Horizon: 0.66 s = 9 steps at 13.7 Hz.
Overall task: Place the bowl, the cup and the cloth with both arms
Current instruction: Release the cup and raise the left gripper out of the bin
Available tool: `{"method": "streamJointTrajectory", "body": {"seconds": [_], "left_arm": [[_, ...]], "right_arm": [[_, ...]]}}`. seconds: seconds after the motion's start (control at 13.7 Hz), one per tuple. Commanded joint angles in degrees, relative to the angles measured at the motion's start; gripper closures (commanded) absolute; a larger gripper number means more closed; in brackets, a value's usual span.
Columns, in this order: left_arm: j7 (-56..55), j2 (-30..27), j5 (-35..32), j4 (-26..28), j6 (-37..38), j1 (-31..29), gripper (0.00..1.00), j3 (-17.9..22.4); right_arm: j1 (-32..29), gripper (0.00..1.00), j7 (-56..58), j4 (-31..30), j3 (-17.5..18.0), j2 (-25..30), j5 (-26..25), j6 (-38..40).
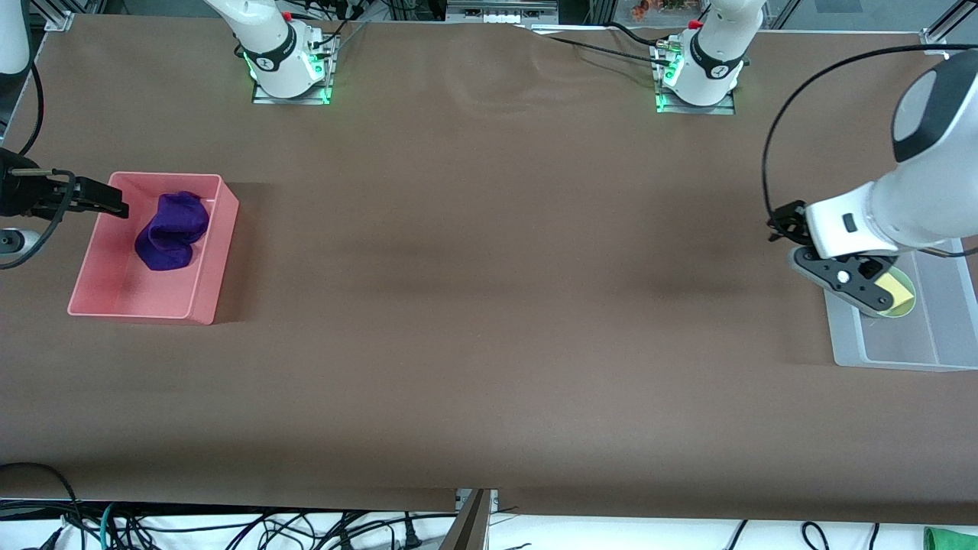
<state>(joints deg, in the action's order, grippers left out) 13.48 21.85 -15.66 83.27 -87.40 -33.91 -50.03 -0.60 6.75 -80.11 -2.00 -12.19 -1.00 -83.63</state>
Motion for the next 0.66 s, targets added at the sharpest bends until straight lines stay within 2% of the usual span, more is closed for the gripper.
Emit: {"method": "streamJointTrajectory", "body": {"seconds": [0.0,0.07,0.22,0.29,0.44,0.51,0.59], "left_arm": [[-3.0,-7.9,11.1,-0.3,0.3,17.1,0.0,23.1],[-5.1,-10.0,15.3,0.1,-1.0,22.7,0.0,30.9],[-10.4,-14.9,18.6,5.4,-4.7,33.7,0.0,45.4],[-11.3,-18.0,18.6,9.8,-6.9,37.0,0.0,49.1],[-11.4,-25.6,18.6,21.1,-14.0,38.4,0.0,50.2],[-11.8,-27.3,18.6,23.8,-15.7,38.4,0.0,50.2],[-11.7,-27.2,18.6,23.8,-15.6,38.4,0.0,50.2]], "right_arm": [[-0.4,0.0,0.3,1.8,0.2,-0.6,0.5,1.1],[-0.4,0.0,0.4,1.8,0.2,-0.6,0.5,1.1],[-0.4,0.0,0.4,1.8,0.2,-0.6,0.5,1.0],[-0.4,0.0,0.3,1.8,0.2,-0.6,0.5,1.0],[-0.4,0.0,0.3,1.8,0.2,-0.6,0.5,0.9],[-0.4,0.0,0.4,1.8,0.2,-0.6,0.6,1.0],[-0.4,0.0,0.4,1.8,0.2,-0.6,0.5,1.0]]}}
